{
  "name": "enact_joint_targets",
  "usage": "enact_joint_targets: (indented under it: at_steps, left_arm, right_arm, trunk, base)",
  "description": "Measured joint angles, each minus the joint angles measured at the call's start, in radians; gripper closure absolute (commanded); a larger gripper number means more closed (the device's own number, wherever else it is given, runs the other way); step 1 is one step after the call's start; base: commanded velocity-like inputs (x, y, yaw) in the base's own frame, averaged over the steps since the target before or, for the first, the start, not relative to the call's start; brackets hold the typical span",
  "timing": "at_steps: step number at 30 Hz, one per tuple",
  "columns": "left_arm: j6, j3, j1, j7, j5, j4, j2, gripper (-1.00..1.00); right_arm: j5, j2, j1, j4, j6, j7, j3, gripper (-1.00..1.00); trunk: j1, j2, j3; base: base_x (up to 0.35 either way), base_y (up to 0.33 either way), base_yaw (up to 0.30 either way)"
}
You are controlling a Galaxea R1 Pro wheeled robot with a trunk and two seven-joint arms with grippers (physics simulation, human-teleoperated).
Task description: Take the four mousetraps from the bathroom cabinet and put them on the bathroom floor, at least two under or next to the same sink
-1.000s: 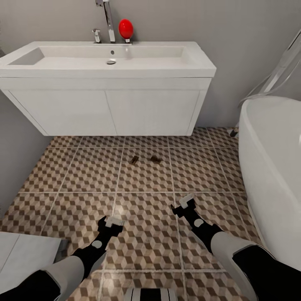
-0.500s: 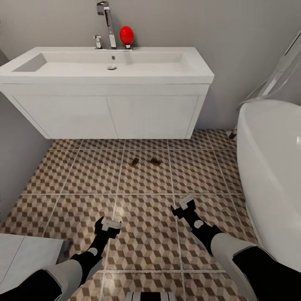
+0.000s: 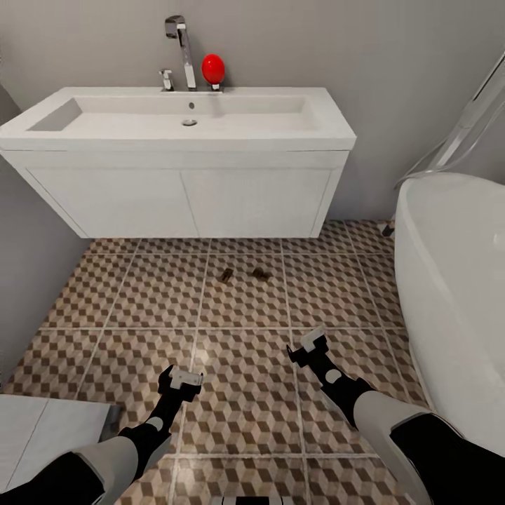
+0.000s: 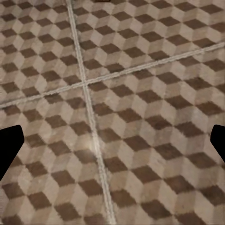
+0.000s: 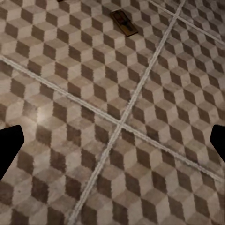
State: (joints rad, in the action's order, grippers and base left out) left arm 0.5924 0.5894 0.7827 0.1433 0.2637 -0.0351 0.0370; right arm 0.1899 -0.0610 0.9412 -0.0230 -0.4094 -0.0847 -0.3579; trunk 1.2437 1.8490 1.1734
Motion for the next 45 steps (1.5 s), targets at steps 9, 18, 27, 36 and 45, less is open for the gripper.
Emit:
enact_joint_targets:
  at_steps: [9, 18, 27, 36, 45]
  left_arm:
    - [0.002, -0.001, 0.0, 0.0, 0.001, -0.024, 0.001, -1.0]
    - [0.007, -0.001, -0.006, 0.0, 0.001, -0.034, 0.002, -1.0]
    - [0.008, -0.001, -0.041, 0.0, 0.001, -0.035, 0.002, -1.0]
    - [0.008, -0.001, -0.053, 0.0, 0.001, -0.035, 0.002, -1.0]
    - [0.009, -0.001, -0.062, -0.001, 0.001, -0.036, 0.003, -1.0]
  right_arm:
    - [0.0, -0.001, -0.005, 0.0, -0.001, 0.0, 0.0, -1.0]
    - [-0.001, -0.001, -0.05, 0.001, -0.039, -0.002, 0.0, -1.0]
    - [-0.003, 0.0, -0.161, 0.001, -0.071, -0.009, 0.0, -1.0]
    - [-0.023, 0.001, -0.258, 0.002, -0.149, -0.048, 0.001, -1.0]
    - [-0.025, 0.002, -0.293, 0.003, -0.204, -0.143, 0.001, -1.0]
  trunk:
    - [-0.035, -0.063, -0.028]
    - [-0.069, -0.126, -0.056]
    - [-0.104, -0.189, -0.085]
    - [-0.138, -0.252, -0.113]
    - [-0.173, -0.315, -0.141]
  base:
    - [0.0, 0.0, 0.0]
    - [0.0, 0.0, 0.0]
    - [0.0, 0.0, 0.0]
    - [0.0, 0.0, 0.0]
    - [0.0, 0.0, 0.0]
